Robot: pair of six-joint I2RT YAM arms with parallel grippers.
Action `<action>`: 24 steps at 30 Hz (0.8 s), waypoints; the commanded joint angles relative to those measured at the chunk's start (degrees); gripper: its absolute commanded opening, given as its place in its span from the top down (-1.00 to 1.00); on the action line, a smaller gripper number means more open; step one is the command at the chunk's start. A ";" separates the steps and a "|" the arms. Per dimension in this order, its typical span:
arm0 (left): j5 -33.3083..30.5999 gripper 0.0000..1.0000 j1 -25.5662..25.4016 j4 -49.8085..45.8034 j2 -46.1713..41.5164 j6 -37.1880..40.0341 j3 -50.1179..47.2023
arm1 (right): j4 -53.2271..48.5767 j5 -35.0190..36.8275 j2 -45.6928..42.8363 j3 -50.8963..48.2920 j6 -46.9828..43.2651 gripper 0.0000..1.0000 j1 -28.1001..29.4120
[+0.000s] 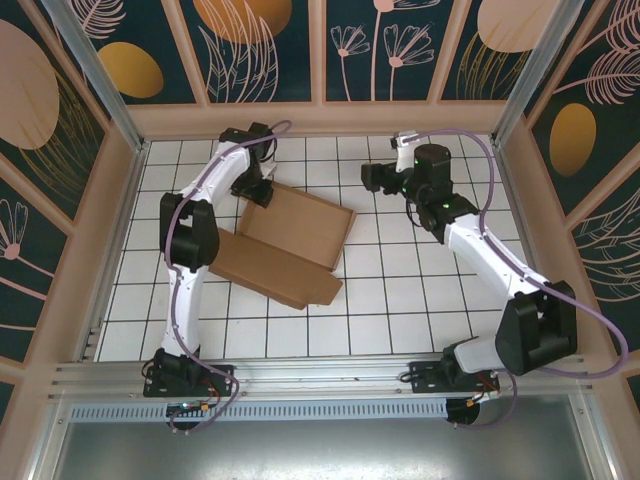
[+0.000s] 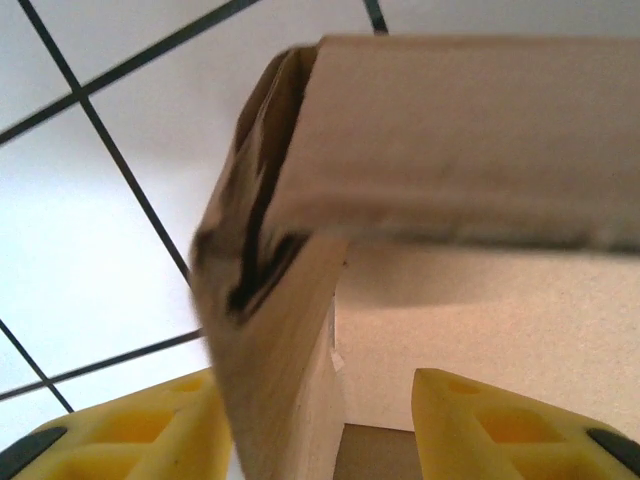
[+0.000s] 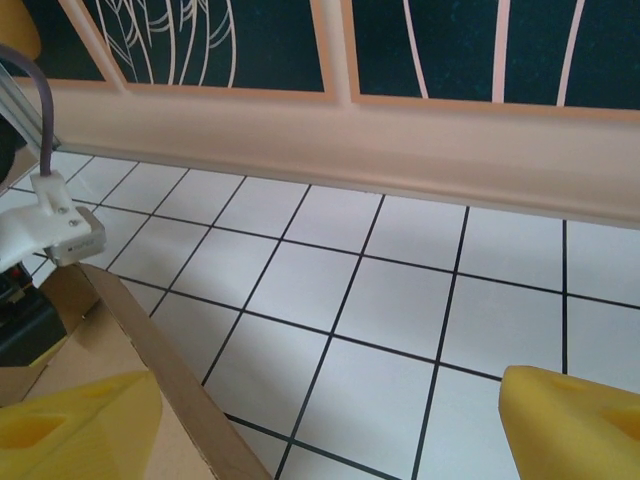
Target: Fold the paper box
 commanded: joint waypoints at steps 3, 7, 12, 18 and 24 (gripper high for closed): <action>-1.37 -0.13 -0.20 -4.01 3.49 0.21 4.80 | 2.69 -2.10 3.16 0.70 -1.41 -0.76 -0.40; -2.10 -0.16 -0.24 -2.99 4.42 -0.92 6.58 | 3.66 -3.84 5.25 1.31 -1.44 -0.76 -0.38; -3.00 -0.24 -0.89 -2.90 9.03 -2.03 8.07 | 4.15 -5.35 7.41 2.14 -1.10 -0.75 -0.38; -7.19 -0.34 -3.09 -3.09 10.91 -3.68 9.72 | 4.69 -6.02 7.82 1.27 -1.26 -0.76 -0.42; -6.56 -0.71 -3.49 -1.69 8.97 -4.46 11.28 | 5.52 -7.54 9.04 1.09 -0.96 -0.75 -0.44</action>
